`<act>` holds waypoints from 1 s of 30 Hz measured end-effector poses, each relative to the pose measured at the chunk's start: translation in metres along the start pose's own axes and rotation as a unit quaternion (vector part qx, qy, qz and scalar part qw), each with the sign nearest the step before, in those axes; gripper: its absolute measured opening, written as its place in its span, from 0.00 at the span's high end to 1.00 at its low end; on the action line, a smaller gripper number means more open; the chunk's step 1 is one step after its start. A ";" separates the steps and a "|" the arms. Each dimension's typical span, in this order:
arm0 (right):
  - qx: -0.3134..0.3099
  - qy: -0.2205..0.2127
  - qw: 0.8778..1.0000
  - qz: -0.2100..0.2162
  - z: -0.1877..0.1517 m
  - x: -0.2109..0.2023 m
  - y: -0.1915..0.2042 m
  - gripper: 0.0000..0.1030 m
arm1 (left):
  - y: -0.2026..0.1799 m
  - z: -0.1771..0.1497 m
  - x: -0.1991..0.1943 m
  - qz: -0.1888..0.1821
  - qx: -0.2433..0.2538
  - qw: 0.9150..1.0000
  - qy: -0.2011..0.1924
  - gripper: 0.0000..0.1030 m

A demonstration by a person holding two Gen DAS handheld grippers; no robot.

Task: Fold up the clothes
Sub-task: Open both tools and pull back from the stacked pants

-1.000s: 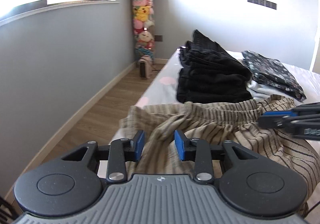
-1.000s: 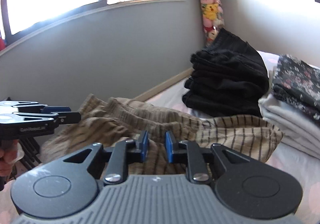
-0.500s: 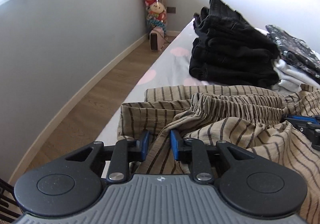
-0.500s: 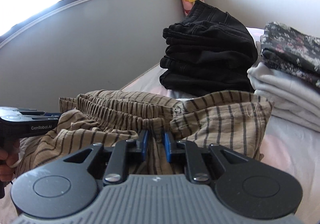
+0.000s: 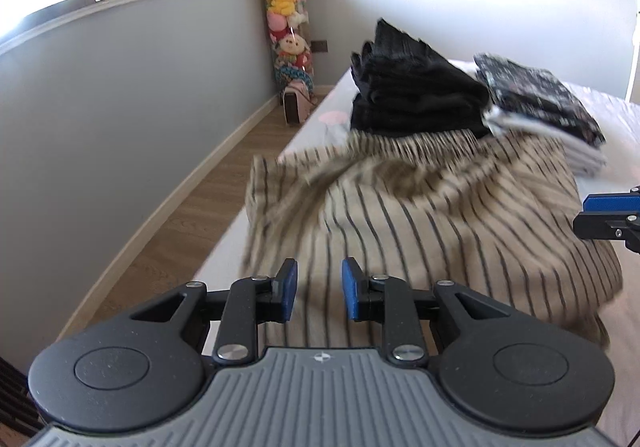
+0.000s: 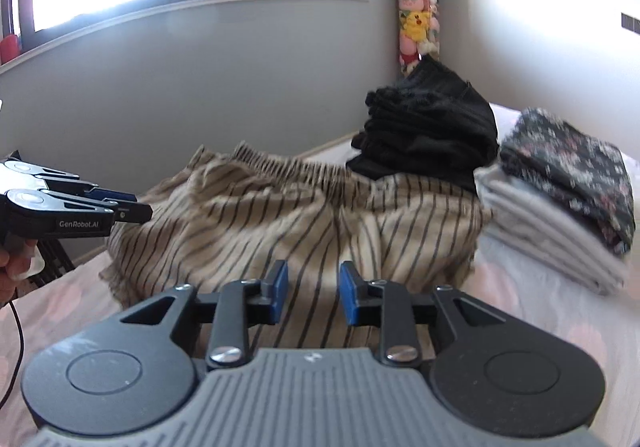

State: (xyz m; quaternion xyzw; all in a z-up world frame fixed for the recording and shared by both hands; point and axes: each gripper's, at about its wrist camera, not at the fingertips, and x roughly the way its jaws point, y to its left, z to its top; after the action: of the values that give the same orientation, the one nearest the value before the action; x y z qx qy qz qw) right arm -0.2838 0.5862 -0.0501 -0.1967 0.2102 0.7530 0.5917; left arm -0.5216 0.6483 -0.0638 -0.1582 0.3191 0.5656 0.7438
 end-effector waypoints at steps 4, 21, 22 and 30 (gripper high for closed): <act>-0.006 0.037 0.999 -0.013 -0.020 0.003 0.005 0.69 | -0.004 -0.014 -0.001 0.019 -0.015 0.999 0.027 0.72; 0.000 -0.051 0.997 -0.051 0.011 -0.119 0.015 0.25 | -0.056 -0.003 -0.130 0.076 -0.065 0.994 -0.043 0.31; 0.001 -0.055 0.997 -0.052 0.013 -0.128 0.015 0.24 | -0.062 -0.004 -0.140 0.085 -0.070 0.992 -0.053 0.19; 0.012 -0.066 0.997 -0.047 0.013 -0.183 0.020 0.18 | -0.098 -0.012 -0.197 0.084 -0.102 0.988 -0.083 0.11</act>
State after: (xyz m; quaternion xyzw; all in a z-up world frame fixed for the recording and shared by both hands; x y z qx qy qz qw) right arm -0.2633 0.4415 0.0619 -0.1494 0.1698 0.7331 0.6414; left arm -0.4639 0.4650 0.0433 -0.1582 0.2092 0.6670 0.6974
